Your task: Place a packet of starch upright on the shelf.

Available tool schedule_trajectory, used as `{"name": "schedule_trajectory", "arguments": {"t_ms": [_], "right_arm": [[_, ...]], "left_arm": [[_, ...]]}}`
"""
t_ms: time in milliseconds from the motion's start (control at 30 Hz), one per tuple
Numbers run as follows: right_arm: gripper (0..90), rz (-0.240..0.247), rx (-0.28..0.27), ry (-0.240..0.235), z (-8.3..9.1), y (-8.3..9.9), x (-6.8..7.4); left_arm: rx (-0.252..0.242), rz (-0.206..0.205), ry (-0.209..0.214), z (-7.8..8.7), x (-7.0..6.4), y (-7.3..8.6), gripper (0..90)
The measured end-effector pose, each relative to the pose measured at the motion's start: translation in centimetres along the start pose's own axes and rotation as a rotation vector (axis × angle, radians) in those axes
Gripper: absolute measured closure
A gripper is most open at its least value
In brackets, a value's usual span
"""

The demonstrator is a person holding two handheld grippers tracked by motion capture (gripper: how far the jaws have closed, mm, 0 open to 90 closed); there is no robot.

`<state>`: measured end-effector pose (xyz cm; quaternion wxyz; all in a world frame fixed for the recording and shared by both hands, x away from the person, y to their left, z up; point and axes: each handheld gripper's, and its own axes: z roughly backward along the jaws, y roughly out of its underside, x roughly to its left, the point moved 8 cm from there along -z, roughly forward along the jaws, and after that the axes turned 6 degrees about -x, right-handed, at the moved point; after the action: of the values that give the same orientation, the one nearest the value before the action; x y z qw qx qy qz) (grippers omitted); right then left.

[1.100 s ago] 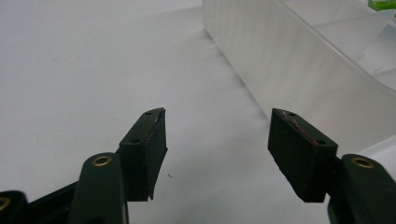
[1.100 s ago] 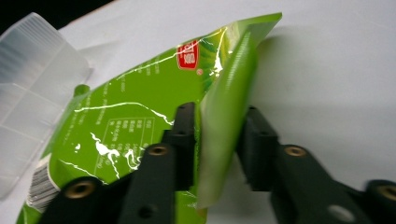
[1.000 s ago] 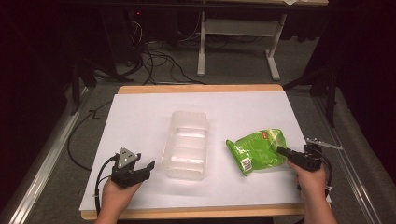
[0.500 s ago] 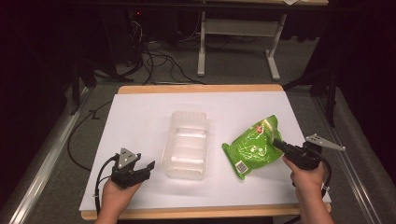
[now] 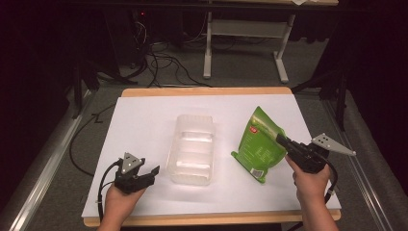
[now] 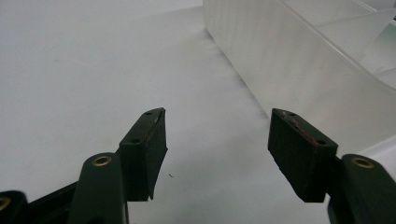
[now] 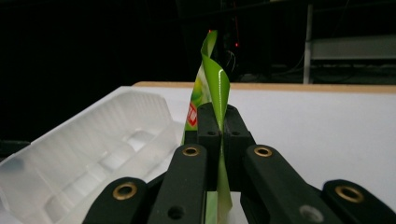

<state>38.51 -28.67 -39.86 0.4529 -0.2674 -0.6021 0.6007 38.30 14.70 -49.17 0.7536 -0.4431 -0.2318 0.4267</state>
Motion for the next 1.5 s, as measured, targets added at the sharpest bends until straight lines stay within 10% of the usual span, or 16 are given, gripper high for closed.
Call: {"name": "schedule_trajectory", "arguments": {"t_ms": [367, 700, 1500], "right_arm": [[89.9, 0.060, -0.106, 0.017, 0.6, -1.8, 0.5], [83.4, 0.080, -0.060, -0.013, 1.5, 0.2, 0.9], [64.6, -0.034, 0.067, 0.036, 0.6, 3.5, -3.2]], "left_arm": [[0.002, -0.001, 0.000, 0.0, 0.0, 0.0, 37.8], [0.001, -0.003, 0.004, 0.0, -0.1, 0.0, 37.8], [0.014, -0.010, 0.010, -0.2, -0.3, 0.2, 37.8]]}}
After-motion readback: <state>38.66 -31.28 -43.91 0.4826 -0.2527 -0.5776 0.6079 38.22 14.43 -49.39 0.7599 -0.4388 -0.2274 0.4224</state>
